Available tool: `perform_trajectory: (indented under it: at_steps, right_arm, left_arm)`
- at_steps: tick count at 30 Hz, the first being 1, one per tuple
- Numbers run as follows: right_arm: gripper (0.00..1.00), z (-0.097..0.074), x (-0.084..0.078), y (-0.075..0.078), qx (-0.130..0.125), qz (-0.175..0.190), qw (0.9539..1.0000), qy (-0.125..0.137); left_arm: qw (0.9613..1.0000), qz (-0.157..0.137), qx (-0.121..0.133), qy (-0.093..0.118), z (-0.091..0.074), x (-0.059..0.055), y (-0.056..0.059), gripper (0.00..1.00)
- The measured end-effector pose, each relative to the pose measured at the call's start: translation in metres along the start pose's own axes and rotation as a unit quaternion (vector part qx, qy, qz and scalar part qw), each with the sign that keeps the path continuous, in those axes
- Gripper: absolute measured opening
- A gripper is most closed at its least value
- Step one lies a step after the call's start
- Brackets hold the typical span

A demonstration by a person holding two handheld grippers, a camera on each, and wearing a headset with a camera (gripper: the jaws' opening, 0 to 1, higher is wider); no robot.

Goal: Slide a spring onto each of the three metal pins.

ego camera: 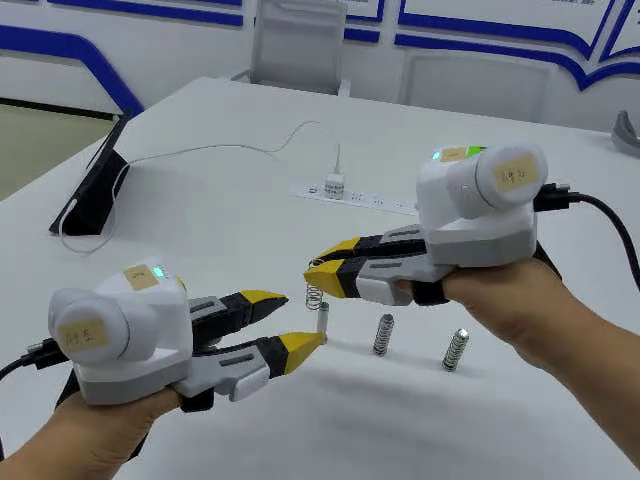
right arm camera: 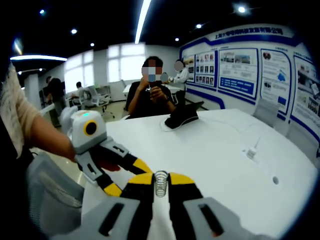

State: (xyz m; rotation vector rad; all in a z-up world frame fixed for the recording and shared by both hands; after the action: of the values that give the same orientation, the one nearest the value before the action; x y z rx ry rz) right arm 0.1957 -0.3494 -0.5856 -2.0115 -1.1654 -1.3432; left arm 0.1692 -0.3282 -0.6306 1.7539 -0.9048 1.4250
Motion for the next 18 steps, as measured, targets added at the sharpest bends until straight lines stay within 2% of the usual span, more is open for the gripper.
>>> perform_trajectory:
  at_steps: [4,6,7,10,18]
  right_arm:
    - [0.12,0.004,-0.001,0.011,-0.031,-0.002,0.9995,0.002]
    - [0.12,0.007,-0.005,0.023,-0.064,-0.004,0.9979,-0.01]
    - [0.12,0.008,-0.006,0.026,-0.071,-0.007,0.9974,-0.012]
    - [0.12,0.013,-0.011,0.029,-0.073,0.009,0.9972,-0.014]
    - [0.12,0.026,-0.028,0.033,-0.085,0.015,0.9959,-0.028]
  left_arm:
    - [1.0,-0.004,0.005,-0.001,-0.002,-0.001,-0.002,0.42]
    - [1.0,-0.005,0.008,-0.001,-0.003,-0.001,-0.003,0.45]
    - [0.9999,-0.006,0.01,-0.001,-0.003,-0.001,-0.004,0.46]
    - [0.9998,-0.013,0.013,0.003,-0.005,-0.001,-0.005,0.5]
    - [0.9998,-0.015,0.014,-0.002,-0.006,-0.005,-0.005,0.56]
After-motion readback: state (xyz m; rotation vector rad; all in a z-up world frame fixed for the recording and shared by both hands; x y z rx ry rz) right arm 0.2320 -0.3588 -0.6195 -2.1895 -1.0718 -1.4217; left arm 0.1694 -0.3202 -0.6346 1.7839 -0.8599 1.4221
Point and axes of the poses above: the centre of the closed fingertips' face, and the gripper's own axes: z roughly forward along the fingers, y roughly to its right, x roughly out of its top, the point moved 1 cm from there along -z, roughly backward along the fingers, and after that the axes turned 10 degrees about -x, right-handed, at the moved point
